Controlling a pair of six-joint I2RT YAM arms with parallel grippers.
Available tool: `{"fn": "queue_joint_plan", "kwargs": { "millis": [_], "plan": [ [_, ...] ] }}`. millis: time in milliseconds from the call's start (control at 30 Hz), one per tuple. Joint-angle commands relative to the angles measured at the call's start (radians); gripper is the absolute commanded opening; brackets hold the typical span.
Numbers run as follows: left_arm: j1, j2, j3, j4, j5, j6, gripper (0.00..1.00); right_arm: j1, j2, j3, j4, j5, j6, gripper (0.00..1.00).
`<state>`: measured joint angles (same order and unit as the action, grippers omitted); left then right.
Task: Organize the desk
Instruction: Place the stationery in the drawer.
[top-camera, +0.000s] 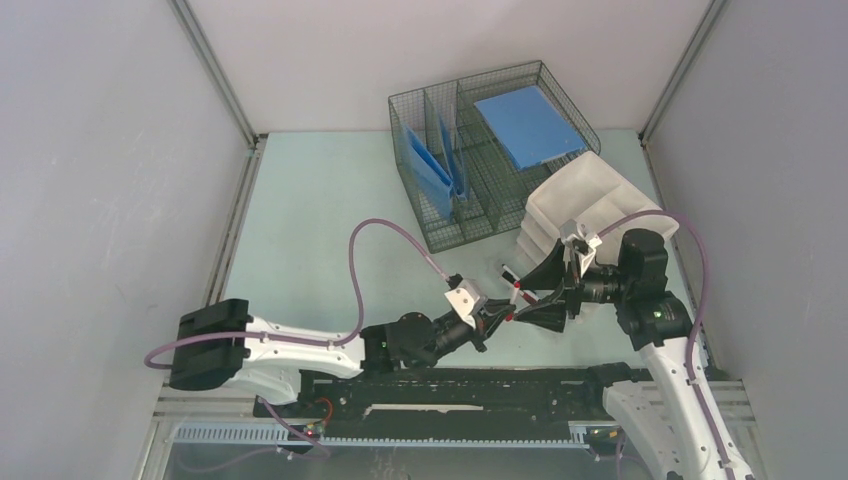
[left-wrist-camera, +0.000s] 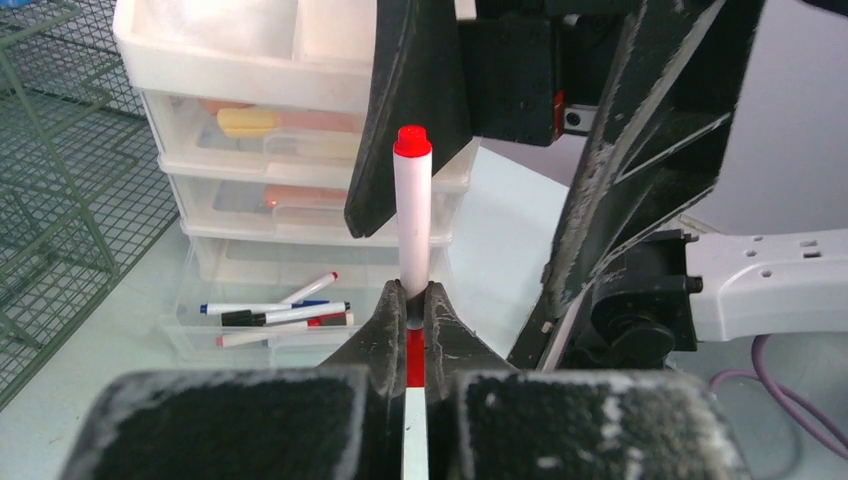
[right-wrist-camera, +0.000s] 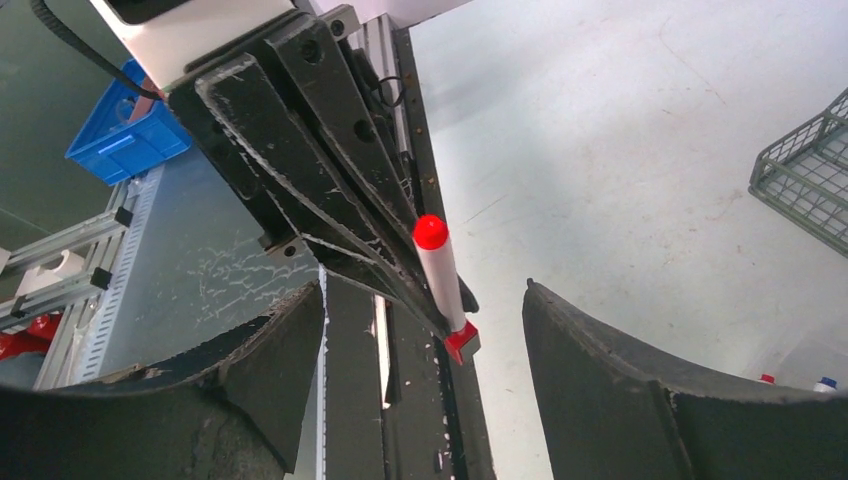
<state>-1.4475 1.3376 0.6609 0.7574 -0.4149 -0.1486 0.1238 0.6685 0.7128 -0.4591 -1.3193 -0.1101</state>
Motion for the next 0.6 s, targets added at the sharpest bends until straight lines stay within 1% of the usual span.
{"fn": "queue_joint_plan", "kwargs": {
  "millis": [0, 267, 567],
  "plan": [
    [-0.01, 0.005, 0.055, 0.081, -0.013, 0.016, 0.0, -0.004, -0.006, -0.008, 0.072, 0.035, 0.066, 0.79],
    [-0.016, 0.035, 0.072, 0.102, 0.008, 0.0, 0.0, -0.002, -0.007, -0.022, 0.115, 0.058, 0.105, 0.76],
    [-0.017, 0.05, 0.066, 0.113, 0.007, -0.006, 0.0, -0.004, -0.01, -0.022, 0.141, 0.048, 0.152, 0.66]
  ]
}}
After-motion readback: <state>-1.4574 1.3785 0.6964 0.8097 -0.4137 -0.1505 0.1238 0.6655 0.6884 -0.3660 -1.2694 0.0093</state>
